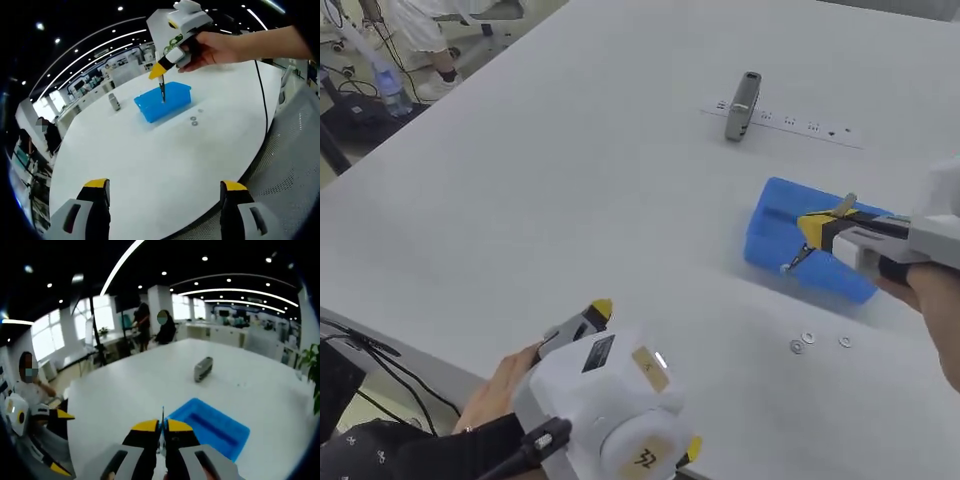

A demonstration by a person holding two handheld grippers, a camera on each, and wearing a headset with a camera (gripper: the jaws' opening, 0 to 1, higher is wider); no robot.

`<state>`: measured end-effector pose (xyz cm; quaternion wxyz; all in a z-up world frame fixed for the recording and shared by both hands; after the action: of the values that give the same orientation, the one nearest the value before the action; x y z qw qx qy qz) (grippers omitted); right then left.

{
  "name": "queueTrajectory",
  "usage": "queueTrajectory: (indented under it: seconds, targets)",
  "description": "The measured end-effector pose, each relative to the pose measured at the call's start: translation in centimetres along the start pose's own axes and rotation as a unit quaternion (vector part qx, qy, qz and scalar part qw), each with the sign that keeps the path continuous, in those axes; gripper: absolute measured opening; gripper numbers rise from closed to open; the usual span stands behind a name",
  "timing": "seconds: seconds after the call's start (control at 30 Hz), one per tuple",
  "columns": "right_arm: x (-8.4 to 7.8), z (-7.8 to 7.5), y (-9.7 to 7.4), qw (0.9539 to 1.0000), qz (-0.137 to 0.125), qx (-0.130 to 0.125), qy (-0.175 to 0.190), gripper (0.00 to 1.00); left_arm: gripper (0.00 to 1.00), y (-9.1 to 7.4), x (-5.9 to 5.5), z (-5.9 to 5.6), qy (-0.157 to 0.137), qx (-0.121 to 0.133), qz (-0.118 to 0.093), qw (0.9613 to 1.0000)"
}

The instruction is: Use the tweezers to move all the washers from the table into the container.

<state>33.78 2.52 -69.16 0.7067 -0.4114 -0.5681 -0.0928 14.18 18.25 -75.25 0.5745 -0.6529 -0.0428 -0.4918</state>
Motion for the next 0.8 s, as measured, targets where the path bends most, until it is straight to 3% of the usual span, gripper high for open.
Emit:
queueTrajectory:
  seconds: [0.27, 0.4, 0.53, 0.8]
  targets:
    - [1.4, -1.6, 1.0, 0.9995, -0.024, -0.019, 0.009, 0.01, 0.93, 0.0, 0.0, 0.0, 0.0, 0.001, -0.001, 1.0]
    - [1.6, -2.0, 1.6, 0.9983, -0.031, -0.028, 0.041, 0.01, 0.93, 0.0, 0.0, 0.1, 0.001, 0.002, 0.002, 1.0]
    - [1.1, -2.4, 2.9, 0.9983, -0.027, -0.041, 0.031, 0.01, 0.93, 0.0, -0.1, 0.1, 0.0, 0.003, 0.002, 1.0]
    - [-1.2, -3.1, 5.4, 0.9986, 0.006, -0.05, 0.019, 0.01, 0.93, 0.0, -0.1, 0.1, 0.001, 0.002, 0.004, 1.0]
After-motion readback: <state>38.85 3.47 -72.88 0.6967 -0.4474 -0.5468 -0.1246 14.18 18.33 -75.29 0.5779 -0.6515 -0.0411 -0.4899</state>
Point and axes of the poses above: the centre of the closed fingertips' face, and the gripper's own axes: y roughly forward along the fingers, z roughly to its left, x roughly out of its top, the point moved 9 cm from there along -y, roughly backward along the fingers, and after that the axes turned 10 degrees about -x, right-handed, at the moved point
